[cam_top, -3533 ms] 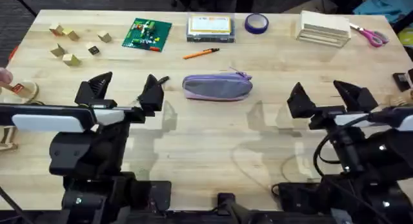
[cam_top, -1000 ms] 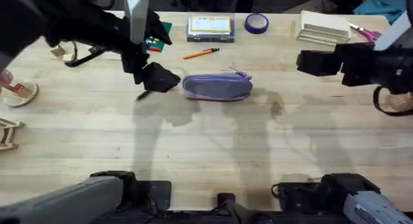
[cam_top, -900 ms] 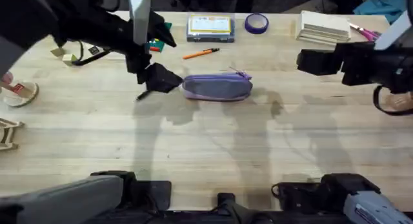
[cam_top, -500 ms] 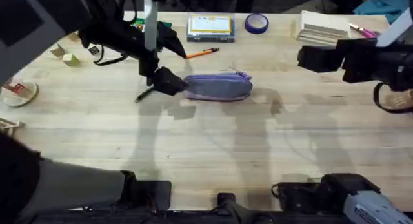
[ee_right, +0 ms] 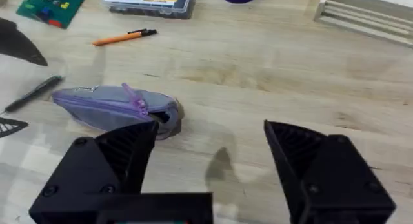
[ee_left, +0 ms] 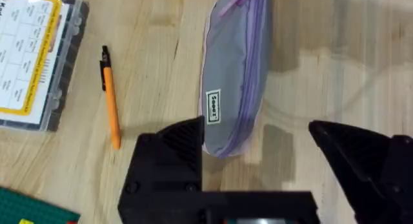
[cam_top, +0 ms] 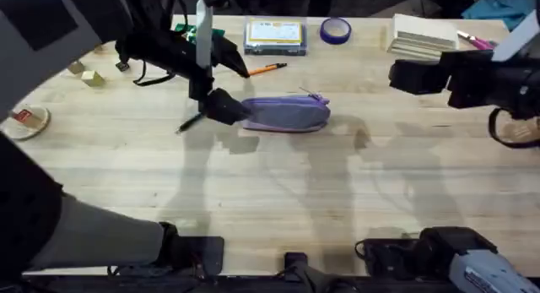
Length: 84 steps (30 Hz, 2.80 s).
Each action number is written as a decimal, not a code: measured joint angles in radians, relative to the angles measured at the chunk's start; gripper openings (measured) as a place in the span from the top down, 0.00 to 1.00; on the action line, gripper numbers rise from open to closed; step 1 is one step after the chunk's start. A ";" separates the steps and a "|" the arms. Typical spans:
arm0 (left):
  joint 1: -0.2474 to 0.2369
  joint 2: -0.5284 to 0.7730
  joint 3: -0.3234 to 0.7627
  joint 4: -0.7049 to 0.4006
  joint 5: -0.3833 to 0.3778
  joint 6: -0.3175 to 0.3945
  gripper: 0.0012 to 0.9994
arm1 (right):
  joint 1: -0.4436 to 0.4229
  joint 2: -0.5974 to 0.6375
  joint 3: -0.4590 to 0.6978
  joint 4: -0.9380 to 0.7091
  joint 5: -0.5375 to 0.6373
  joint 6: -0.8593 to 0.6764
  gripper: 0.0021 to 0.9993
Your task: Unzip the bag, pick up the pens from the table one at a time and place them inside, then zip the bag closed.
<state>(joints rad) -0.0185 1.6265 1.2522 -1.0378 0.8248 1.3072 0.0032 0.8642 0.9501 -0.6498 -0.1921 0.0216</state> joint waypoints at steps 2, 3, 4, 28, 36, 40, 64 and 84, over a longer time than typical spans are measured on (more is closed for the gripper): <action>-0.009 0.013 0.000 0.006 -0.006 0.000 0.01 | 0.000 0.000 0.000 0.000 0.000 0.000 0.00; -0.015 0.021 0.000 0.008 -0.007 0.001 0.01 | 0.000 0.000 0.000 0.000 0.000 0.000 0.00; -0.022 0.031 0.000 0.012 -0.008 0.001 0.01 | 0.000 0.000 0.000 0.000 0.000 0.000 0.00; -0.087 0.161 0.001 0.076 -0.121 0.003 0.60 | 0.000 0.000 0.000 0.000 0.000 -0.015 0.00; -0.090 0.161 0.004 0.080 -0.127 0.003 0.96 | 0.000 0.000 0.000 -0.004 -0.008 0.024 0.00; -0.090 0.161 0.004 0.080 -0.128 0.003 0.96 | 0.000 0.000 0.000 0.016 -0.018 0.088 0.00; -0.090 0.161 0.004 0.080 -0.130 0.003 0.96 | 0.206 0.366 0.123 0.123 -0.169 0.158 0.00; -0.090 0.161 0.004 0.080 -0.130 0.003 0.96 | 0.299 0.605 0.124 0.185 -0.176 0.148 0.00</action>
<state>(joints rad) -0.1081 1.7874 1.2564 -0.9577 0.6952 1.3106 0.3027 1.4693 1.0744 -0.4644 -0.3683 0.1696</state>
